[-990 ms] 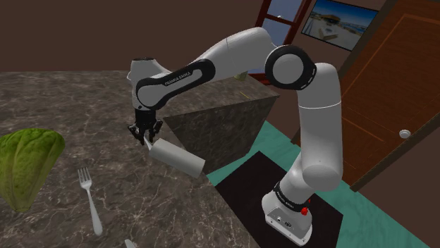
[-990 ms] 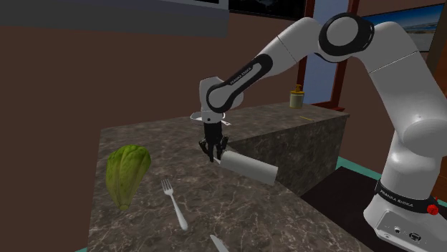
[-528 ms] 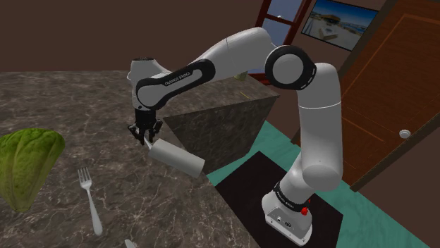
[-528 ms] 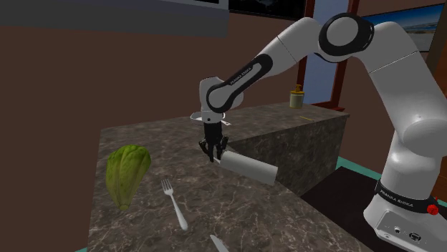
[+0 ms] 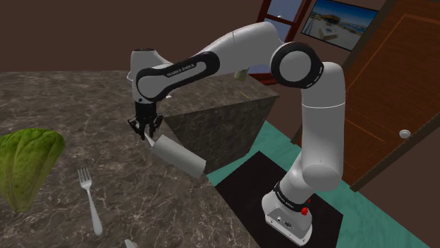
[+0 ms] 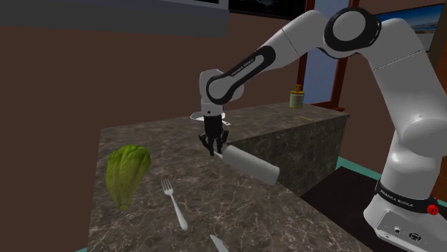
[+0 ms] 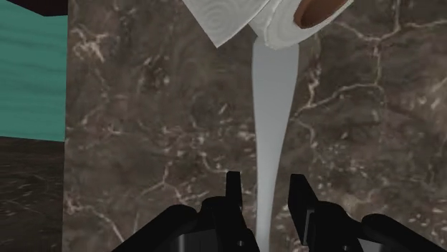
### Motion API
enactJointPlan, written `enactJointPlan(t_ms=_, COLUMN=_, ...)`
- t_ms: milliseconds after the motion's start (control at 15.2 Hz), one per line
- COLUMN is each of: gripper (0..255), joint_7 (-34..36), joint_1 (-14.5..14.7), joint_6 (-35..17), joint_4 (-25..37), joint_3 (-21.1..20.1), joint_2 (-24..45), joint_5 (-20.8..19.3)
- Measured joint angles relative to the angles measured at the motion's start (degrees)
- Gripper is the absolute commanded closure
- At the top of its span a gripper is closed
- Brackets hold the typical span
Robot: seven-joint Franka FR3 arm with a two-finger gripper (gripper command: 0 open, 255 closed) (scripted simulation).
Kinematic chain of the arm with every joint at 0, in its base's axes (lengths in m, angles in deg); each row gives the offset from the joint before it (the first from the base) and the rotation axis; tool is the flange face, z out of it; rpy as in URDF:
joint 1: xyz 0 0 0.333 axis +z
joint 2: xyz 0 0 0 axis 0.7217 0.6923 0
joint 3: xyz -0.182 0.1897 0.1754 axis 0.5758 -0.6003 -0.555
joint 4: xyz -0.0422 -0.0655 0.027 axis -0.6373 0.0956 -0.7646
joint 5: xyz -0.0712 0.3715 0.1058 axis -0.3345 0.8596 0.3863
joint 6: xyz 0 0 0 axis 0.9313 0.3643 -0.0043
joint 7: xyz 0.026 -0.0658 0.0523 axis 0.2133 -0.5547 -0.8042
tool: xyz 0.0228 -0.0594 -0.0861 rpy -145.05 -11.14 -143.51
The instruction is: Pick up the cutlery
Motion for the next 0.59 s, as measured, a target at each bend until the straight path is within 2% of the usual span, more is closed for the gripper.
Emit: enactJointPlan(t_ms=594, gripper=255, joint_7=-0.16, joint_1=-0.34, joint_6=5.16, joint_4=1.89, joint_3=-0.55, joint_2=-3.36, joint_5=0.88)
